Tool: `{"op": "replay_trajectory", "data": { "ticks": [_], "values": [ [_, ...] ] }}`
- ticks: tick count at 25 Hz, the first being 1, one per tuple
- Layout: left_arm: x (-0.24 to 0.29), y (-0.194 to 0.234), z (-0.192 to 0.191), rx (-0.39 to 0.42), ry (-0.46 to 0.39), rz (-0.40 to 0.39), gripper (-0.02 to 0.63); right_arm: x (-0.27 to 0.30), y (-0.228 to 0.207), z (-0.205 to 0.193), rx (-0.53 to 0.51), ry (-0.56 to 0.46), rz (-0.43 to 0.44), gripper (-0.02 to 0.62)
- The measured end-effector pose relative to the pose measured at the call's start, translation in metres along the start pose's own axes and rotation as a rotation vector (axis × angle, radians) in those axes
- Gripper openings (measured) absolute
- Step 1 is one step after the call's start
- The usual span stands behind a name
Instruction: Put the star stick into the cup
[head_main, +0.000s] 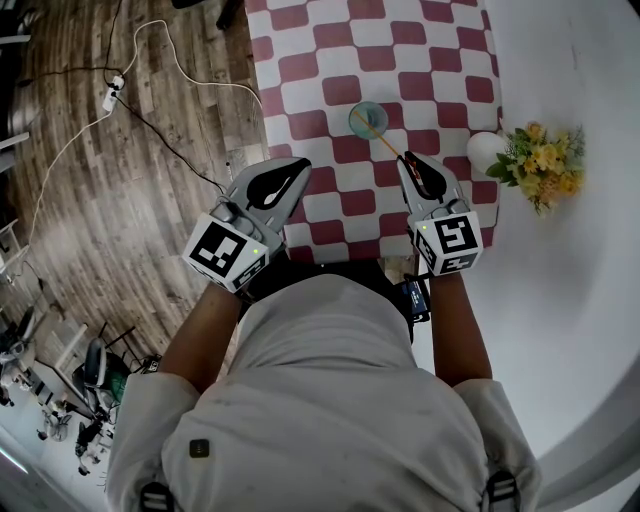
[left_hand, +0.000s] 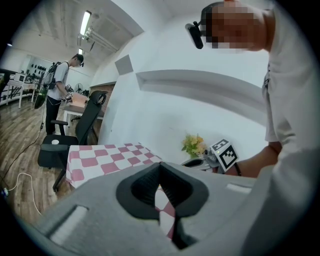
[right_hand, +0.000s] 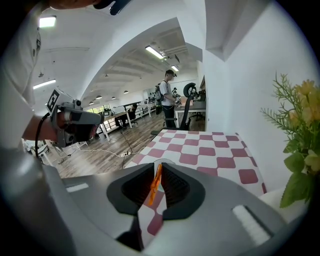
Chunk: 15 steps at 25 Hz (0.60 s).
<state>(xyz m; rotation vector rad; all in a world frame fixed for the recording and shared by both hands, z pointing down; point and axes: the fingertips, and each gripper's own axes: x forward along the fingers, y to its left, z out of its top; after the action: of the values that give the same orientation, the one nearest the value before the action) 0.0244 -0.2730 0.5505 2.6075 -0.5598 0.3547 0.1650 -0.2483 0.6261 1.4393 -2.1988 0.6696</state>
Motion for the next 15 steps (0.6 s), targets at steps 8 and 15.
{"op": "replay_trajectory", "data": {
  "ticks": [8,15],
  "values": [
    [-0.006,-0.013,0.004,0.019,-0.020,0.008,0.001,-0.014,0.004,0.008,-0.025,-0.030,-0.004,0.060],
    [-0.017,-0.040,0.011,0.052,-0.049,0.007,0.002,-0.038,0.013,0.027,-0.092,-0.079,-0.011,0.060]
  ]
}}
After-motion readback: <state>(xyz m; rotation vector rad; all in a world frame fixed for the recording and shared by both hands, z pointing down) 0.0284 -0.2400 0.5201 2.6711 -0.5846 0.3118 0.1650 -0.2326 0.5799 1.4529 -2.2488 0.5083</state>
